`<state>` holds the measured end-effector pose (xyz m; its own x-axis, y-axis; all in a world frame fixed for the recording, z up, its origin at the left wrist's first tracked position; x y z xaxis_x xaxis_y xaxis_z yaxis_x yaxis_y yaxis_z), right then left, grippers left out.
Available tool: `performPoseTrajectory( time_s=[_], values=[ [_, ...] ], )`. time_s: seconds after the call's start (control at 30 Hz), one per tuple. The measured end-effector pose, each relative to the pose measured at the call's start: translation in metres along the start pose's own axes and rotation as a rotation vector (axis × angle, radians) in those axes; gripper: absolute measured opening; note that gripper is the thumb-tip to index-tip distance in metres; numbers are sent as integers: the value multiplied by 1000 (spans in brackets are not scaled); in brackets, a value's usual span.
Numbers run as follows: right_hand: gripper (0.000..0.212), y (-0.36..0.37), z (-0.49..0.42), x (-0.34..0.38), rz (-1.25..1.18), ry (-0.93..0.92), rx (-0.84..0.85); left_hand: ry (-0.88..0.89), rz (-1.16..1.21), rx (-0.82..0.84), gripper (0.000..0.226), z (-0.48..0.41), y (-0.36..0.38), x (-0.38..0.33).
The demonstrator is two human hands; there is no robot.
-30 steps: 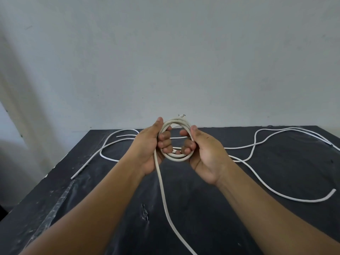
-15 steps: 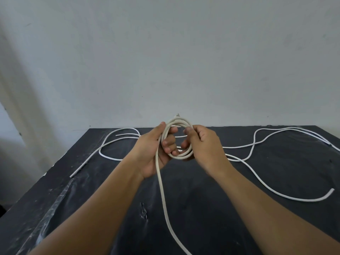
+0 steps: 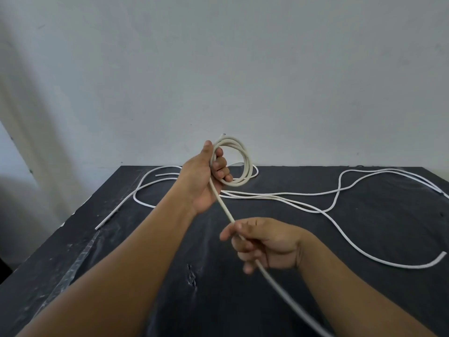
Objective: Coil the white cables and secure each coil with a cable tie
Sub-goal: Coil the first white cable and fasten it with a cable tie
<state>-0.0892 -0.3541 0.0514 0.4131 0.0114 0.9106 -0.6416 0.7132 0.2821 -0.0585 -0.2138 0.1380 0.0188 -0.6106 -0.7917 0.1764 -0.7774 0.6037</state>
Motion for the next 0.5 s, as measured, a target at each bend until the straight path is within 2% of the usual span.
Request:
performPoseTrajectory(
  time_s=[0.07, 0.2, 0.37, 0.43, 0.5],
  values=[
    [22, -9, 0, 0, 2, -1, -120, 1, -12, 12, 38, -2, -4, -2],
    [30, -38, 1, 8, 187, -81, -386, 4, -72, 34, 39, -1, -11, -4],
    [41, -90, 14, 26, 669, -113, -788, 115, -207, 10, 38, -3, -16, -16],
    [40, -105, 16, 24, 525, -92, -865, 177, -302, -18, 38, -5, -20, -17],
    [36, -109, 14, 24, 163, -108, -884, 223, -413, -32, 38, -6, -21, -10]
  ],
)
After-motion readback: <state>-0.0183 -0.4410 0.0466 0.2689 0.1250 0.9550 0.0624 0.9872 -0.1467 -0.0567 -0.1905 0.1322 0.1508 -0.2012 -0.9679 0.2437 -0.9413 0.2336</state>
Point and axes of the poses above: each hand's wrist, its own z-axis away from the middle knuckle, its own y-axis out of the palm, x = y × z, the point moved 3 cm from there along -z, towards the middle knuckle, and after that the axes turned 15 degrees about -x, right-handed, at the moved point
